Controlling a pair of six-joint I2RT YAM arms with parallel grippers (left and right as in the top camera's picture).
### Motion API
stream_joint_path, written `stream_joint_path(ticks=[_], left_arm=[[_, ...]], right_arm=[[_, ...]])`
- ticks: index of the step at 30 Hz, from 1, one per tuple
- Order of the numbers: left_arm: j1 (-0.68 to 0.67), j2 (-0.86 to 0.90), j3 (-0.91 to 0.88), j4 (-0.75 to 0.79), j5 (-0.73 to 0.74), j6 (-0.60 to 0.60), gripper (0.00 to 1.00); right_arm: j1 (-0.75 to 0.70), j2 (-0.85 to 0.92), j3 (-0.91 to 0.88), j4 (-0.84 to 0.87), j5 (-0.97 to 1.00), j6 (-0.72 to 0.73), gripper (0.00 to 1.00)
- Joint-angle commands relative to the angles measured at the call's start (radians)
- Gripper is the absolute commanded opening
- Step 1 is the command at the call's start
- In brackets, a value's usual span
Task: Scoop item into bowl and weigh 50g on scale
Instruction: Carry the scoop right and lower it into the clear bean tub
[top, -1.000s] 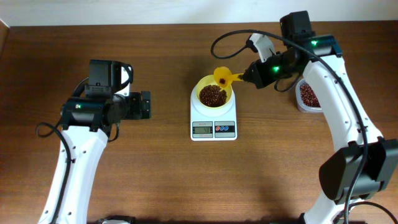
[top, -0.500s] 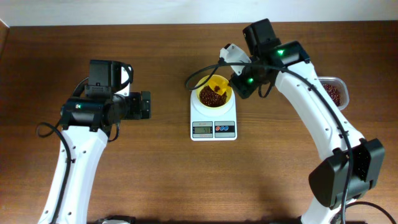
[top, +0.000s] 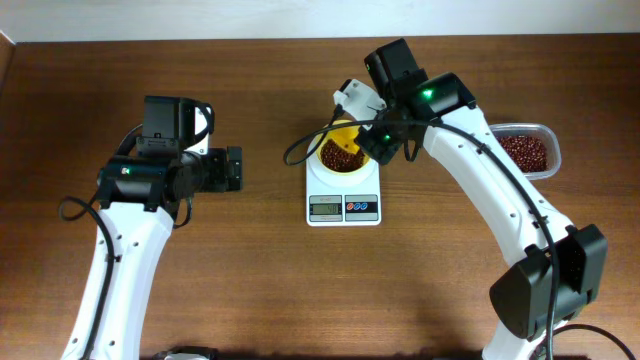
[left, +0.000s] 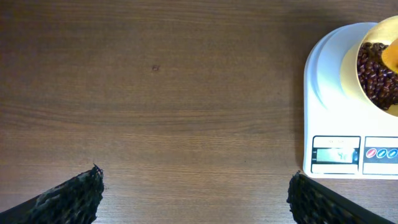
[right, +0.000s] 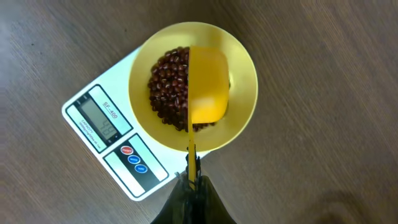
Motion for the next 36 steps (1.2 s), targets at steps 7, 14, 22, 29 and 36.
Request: stream_joint_path(ticks=[7,14,22,29,36], left_arm=[[0.004,-0.01,0.004,0.001,0.004,0.005,0.99],[0.004,-0.01,0.004,0.001,0.004,0.005,0.99],[0.004,-0.01,0.004,0.001,0.004,0.005,0.98],[0.004,-0.01,0.004,0.001,0.004,0.005,0.99],[0.004,-0.01,0.004,0.001,0.004,0.005,0.99]], right_arm=[[0.011,-0.033,0.04,0.022,0.167,0.016,0.04],[-0.029,-0.036,0.064,0.022,-0.15,0.075,0.04],[-0.491,-0.055,0.15,-0.123,-0.636,0.251,0.04],[-0.995,-0.055,0.15,-0.479,-0.575,0.371,0.04],[-1.022,-0.034,0.083,-0.363,-0.359,0.44,0.04]])
